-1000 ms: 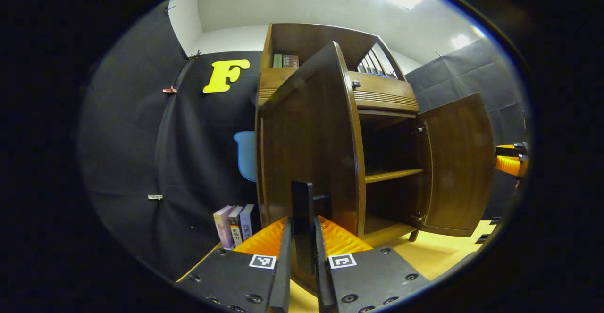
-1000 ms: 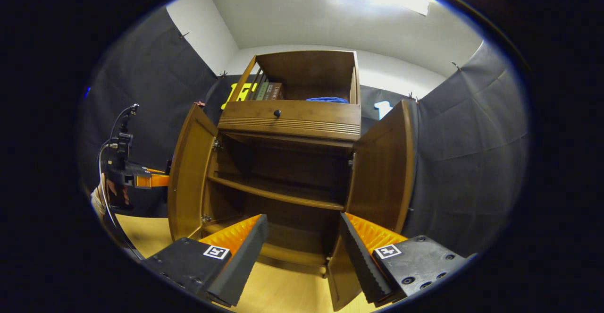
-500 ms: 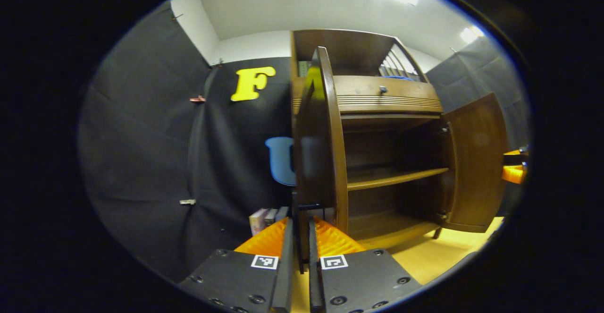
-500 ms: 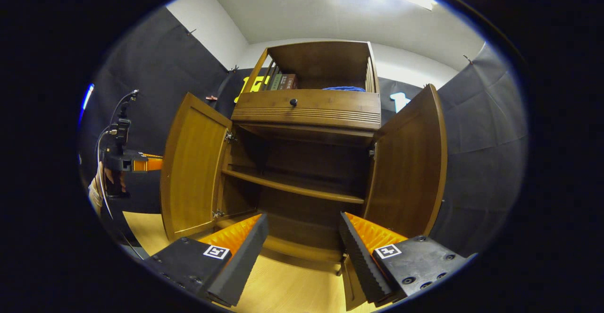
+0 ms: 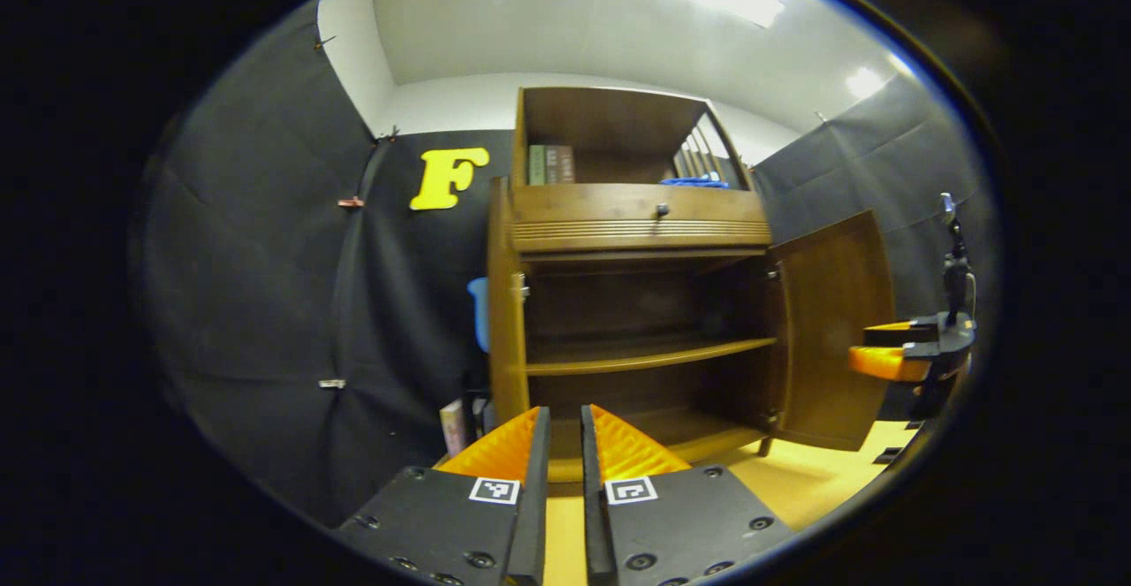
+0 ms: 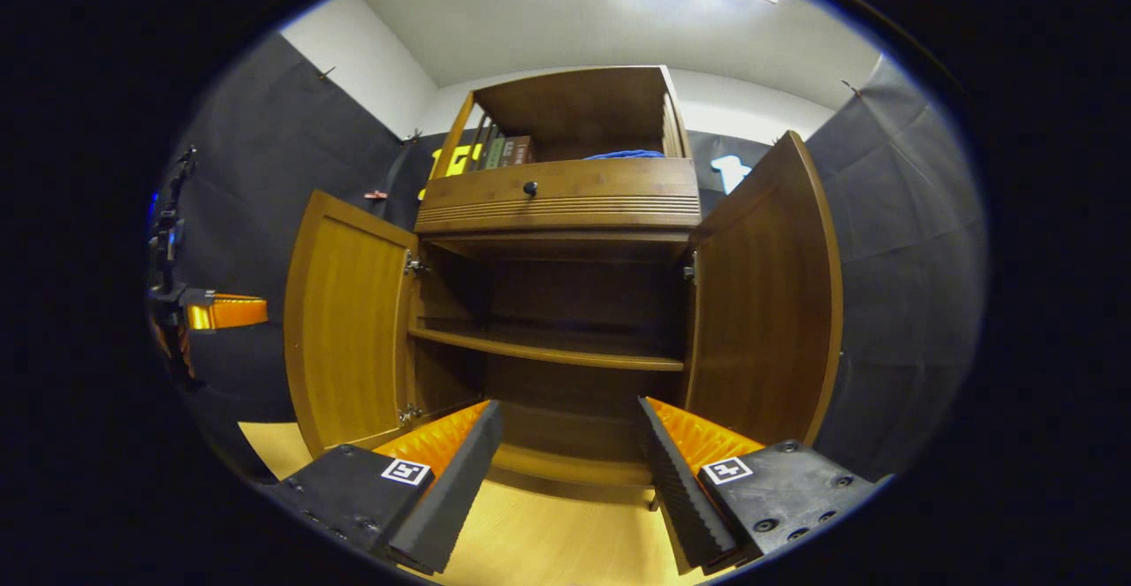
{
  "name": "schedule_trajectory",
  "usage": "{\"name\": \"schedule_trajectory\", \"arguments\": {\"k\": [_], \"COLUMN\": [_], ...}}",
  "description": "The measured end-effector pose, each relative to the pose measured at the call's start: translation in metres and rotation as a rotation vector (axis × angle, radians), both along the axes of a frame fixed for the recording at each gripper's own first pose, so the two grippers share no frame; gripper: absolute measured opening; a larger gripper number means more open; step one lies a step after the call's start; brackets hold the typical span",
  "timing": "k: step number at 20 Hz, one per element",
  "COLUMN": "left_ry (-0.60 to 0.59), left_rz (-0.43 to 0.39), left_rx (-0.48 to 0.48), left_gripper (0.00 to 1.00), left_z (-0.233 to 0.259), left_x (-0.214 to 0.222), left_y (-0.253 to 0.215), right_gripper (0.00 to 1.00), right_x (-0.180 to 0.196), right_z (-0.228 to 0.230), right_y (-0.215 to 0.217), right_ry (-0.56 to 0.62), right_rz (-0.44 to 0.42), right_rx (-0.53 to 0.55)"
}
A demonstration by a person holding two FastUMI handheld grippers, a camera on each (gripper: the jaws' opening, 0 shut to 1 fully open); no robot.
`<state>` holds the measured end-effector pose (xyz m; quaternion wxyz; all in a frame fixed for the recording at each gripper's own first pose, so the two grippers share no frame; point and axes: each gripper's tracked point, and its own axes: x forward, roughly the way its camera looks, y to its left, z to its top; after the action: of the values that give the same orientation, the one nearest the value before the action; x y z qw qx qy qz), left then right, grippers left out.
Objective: Open the right door of the double-door shoe cabinet with the right hand, and open the left door with the left hand.
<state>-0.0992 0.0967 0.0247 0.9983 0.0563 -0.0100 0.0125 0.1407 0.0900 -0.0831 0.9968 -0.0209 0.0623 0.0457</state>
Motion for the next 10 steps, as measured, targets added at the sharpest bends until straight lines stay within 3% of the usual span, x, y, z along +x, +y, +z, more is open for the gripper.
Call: {"name": "schedule_trajectory", "arguments": {"k": [1,5,6,10], "left_ry": [-0.006,-0.01,-0.013,-0.031], "left_rz": [-0.025,-0.059,-0.068,-0.029], "left_rx": [0.003,-0.017,-0.022,-0.023], "left_gripper": [0.23,0.8,0.87,0.98], "left_z": [0.003,0.003,0.002,0.001], "left_x": [0.005,0.023,0.027,0.035], "left_y": [-0.012,-0.035,-0.04,-0.038], "right_gripper": [0.95,0.95,0.95,0.96], "right_x": [0.001,-0.002,-0.003,-0.007], "right_z": [0.004,0.011,0.012,0.013], "right_y": [0.002,0.007,0.009,0.016], "right_ry": [-0.004,-0.025,-0.029,-0.022], "right_rz": [-0.017,-0.053,-0.05,-0.022], "right_rx": [-0.006,-0.064,-0.081,-0.073]}}
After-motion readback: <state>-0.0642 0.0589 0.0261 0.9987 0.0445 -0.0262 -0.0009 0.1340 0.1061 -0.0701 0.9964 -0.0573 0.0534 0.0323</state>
